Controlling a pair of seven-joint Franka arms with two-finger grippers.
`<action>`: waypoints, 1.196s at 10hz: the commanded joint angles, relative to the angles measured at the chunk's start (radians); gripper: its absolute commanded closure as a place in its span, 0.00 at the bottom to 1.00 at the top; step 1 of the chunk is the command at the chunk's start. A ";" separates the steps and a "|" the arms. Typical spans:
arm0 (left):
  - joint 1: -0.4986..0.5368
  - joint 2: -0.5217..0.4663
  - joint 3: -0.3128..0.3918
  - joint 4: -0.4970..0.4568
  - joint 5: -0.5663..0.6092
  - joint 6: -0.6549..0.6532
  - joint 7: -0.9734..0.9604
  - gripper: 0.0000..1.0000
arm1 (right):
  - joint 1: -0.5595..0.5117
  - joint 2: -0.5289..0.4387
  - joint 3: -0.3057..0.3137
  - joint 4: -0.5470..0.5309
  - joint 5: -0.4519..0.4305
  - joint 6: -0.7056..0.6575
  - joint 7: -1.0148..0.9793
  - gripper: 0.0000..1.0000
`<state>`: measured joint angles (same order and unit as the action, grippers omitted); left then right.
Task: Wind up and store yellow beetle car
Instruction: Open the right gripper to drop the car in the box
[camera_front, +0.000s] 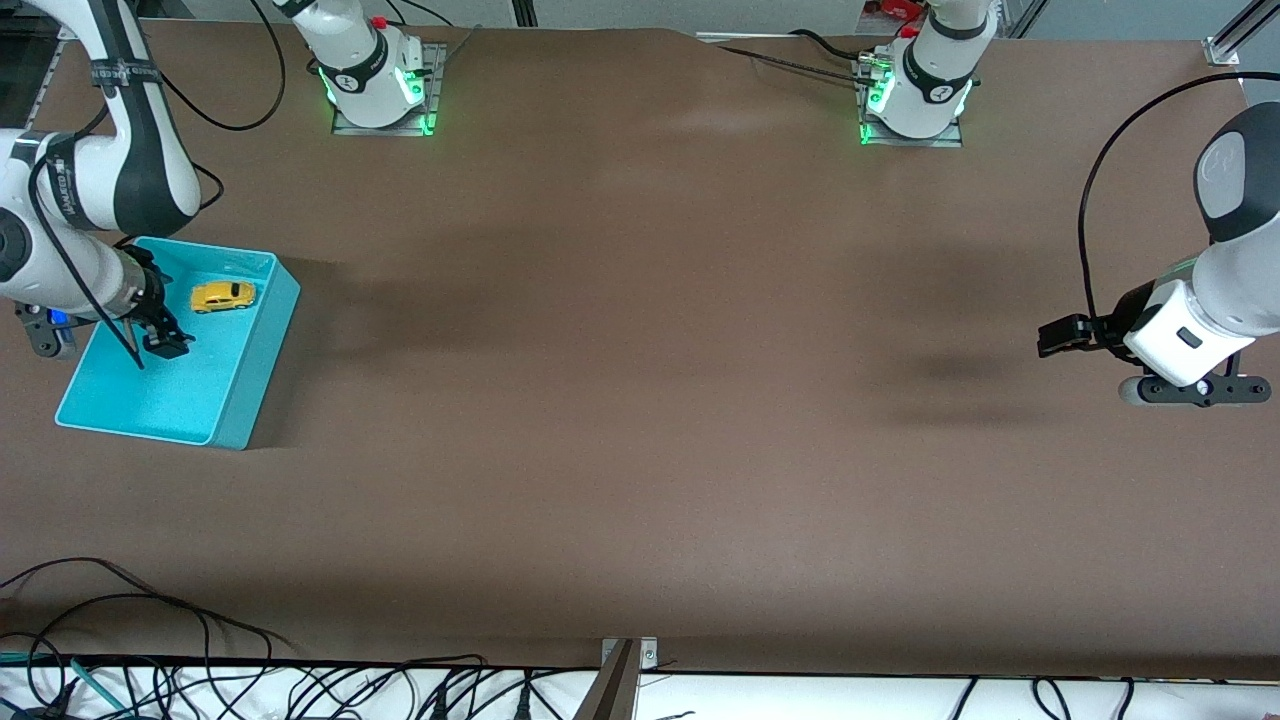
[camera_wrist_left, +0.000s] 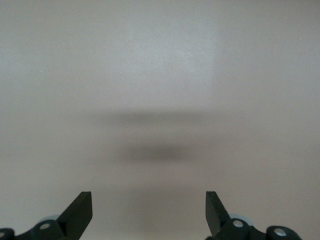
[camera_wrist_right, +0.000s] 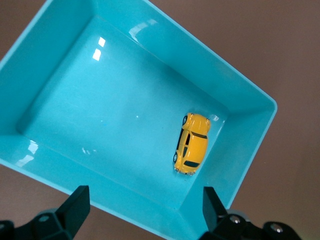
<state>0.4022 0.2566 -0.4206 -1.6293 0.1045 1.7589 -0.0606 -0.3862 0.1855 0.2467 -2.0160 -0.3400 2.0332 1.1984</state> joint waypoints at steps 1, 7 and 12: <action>0.014 0.004 -0.004 0.017 -0.020 -0.022 0.032 0.00 | -0.008 -0.108 0.005 -0.021 0.126 -0.005 -0.005 0.00; 0.027 0.004 -0.004 0.020 -0.020 -0.024 0.033 0.00 | -0.003 -0.284 -0.073 -0.003 0.286 -0.196 -0.270 0.00; 0.026 0.006 -0.004 0.020 -0.017 -0.024 0.035 0.00 | 0.000 -0.183 -0.122 0.282 0.524 -0.395 -0.473 0.00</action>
<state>0.4208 0.2576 -0.4208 -1.6291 0.1044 1.7543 -0.0531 -0.3888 -0.0782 0.1584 -1.8711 0.0629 1.7041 0.7622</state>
